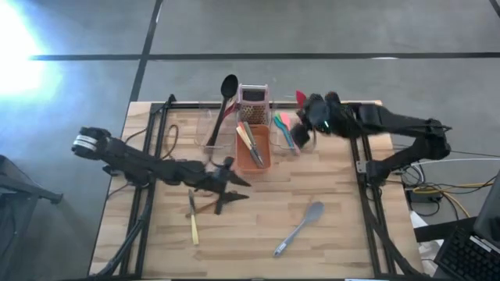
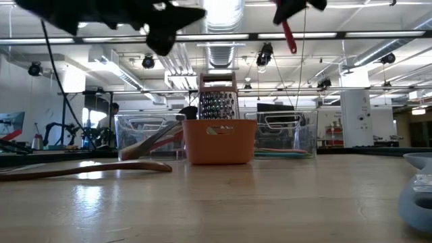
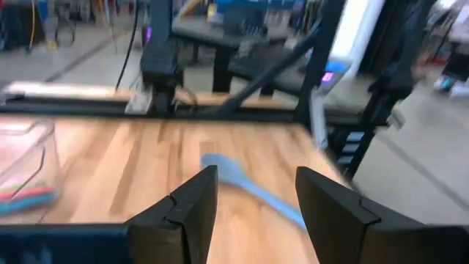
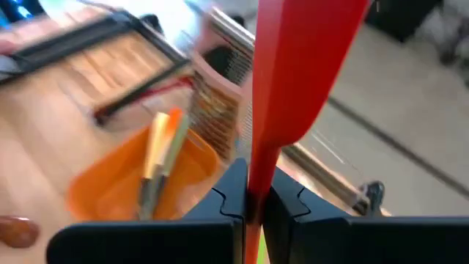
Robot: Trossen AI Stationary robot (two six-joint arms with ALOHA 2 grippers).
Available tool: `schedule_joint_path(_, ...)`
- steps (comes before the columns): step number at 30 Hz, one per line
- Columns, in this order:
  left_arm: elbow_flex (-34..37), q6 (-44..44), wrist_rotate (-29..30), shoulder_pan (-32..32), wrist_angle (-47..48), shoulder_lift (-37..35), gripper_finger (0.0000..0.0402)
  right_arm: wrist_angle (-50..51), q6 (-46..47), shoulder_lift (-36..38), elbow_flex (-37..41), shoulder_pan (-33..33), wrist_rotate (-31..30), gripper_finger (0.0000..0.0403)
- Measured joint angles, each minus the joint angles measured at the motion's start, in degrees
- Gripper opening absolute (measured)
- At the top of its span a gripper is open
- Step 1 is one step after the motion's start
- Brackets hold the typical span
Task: Pick & Place Kitchen Items
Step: Put the red spatula into the right transparent bin
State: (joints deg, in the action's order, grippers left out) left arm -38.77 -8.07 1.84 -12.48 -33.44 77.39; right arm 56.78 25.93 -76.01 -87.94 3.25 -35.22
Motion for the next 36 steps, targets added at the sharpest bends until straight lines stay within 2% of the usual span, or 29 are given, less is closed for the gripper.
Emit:
schedule_joint_path(5,8.82,-1.25,1.27,-0.91,-10.86,-7.45,0.0188,-0.90,-3.37,-3.13,0.07,12.89,13.23,0.0011)
schedule_joint_path(11,15.48,-2.70,1.27,-1.23,-13.10,-14.65,0.0188,-1.92,-6.30,-10.49,-0.25,23.14,22.85,0.0011)
schedule_joint_path(16,18.23,-2.35,2.25,-1.19,-13.05,-18.26,0.0188,-0.95,-7.95,-17.23,-0.66,26.74,24.96,0.0011)
schedule_joint_path(24,19.41,-1.18,6.26,-1.15,-12.47,-19.28,0.0188,0.97,-9.70,-25.28,-0.66,28.29,25.93,0.0011)
schedule_joint_path(29,19.41,-1.27,6.32,-1.15,-11.76,-18.95,0.0188,1.35,-9.68,-28.79,-0.63,29.98,29.80,0.0011)
schedule_joint_path(36,19.41,-1.47,6.41,-1.15,-11.51,-18.93,0.0188,1.80,-9.66,-30.89,-0.28,30.66,31.31,0.0011)
